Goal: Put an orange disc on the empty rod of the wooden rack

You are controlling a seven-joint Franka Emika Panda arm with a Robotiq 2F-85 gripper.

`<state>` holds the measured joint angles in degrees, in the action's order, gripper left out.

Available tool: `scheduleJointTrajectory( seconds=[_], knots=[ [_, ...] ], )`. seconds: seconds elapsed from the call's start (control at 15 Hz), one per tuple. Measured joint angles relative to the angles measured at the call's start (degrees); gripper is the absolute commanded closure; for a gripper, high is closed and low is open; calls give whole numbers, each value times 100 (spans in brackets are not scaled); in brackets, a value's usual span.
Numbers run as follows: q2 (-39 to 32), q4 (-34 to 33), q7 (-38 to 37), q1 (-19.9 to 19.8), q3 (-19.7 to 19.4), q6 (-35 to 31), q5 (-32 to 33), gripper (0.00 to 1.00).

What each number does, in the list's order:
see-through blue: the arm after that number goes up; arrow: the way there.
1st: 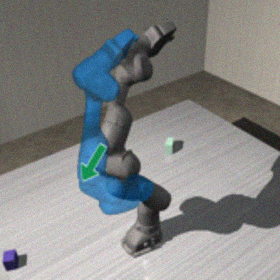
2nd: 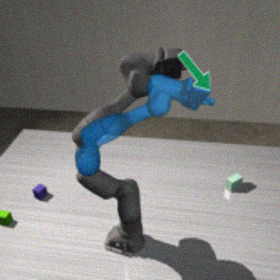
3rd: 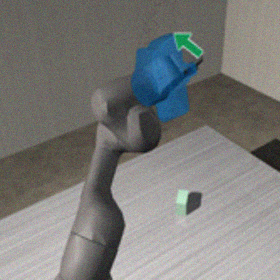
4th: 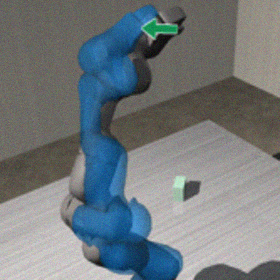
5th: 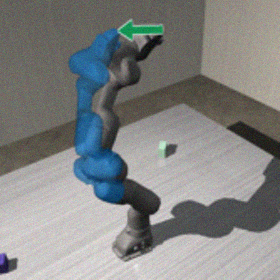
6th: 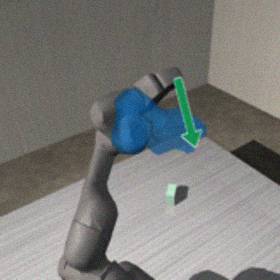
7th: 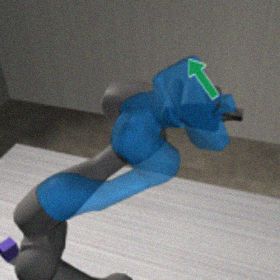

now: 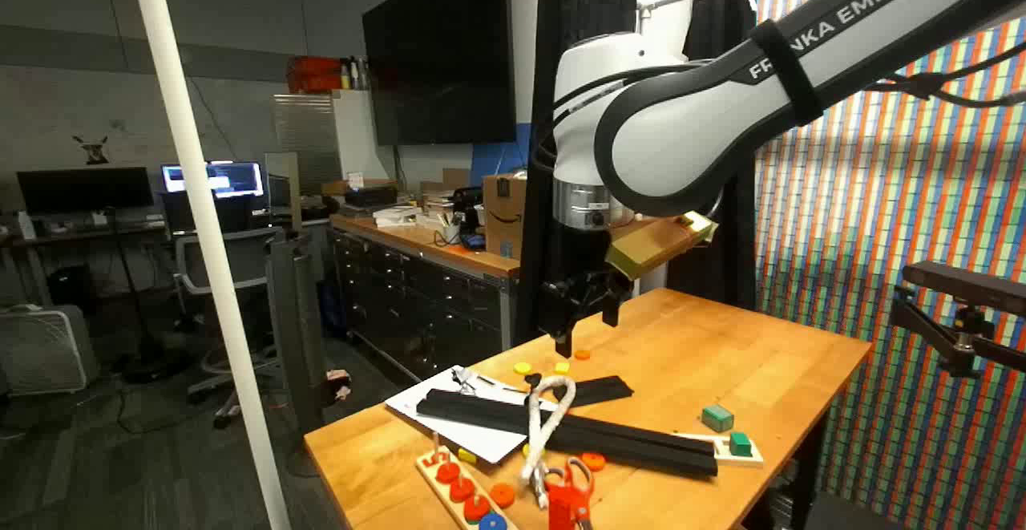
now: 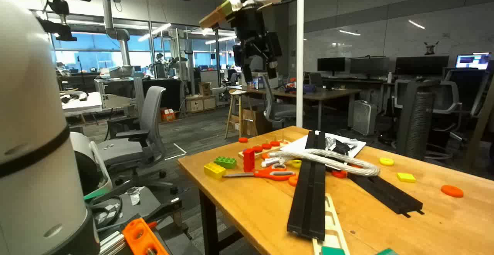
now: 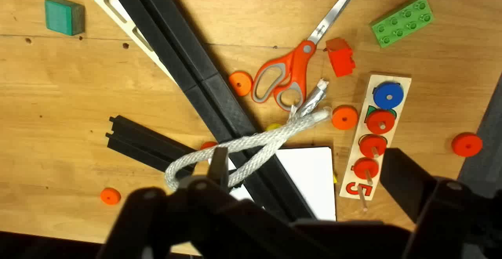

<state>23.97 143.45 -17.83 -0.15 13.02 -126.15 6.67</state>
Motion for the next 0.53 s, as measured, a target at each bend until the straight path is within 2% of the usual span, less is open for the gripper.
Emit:
scheduleJointTrajectory(
  seconds=[0.53],
  knots=[
    [4, -54, 0, 23, -9, 4, 0, 0]
  ],
)
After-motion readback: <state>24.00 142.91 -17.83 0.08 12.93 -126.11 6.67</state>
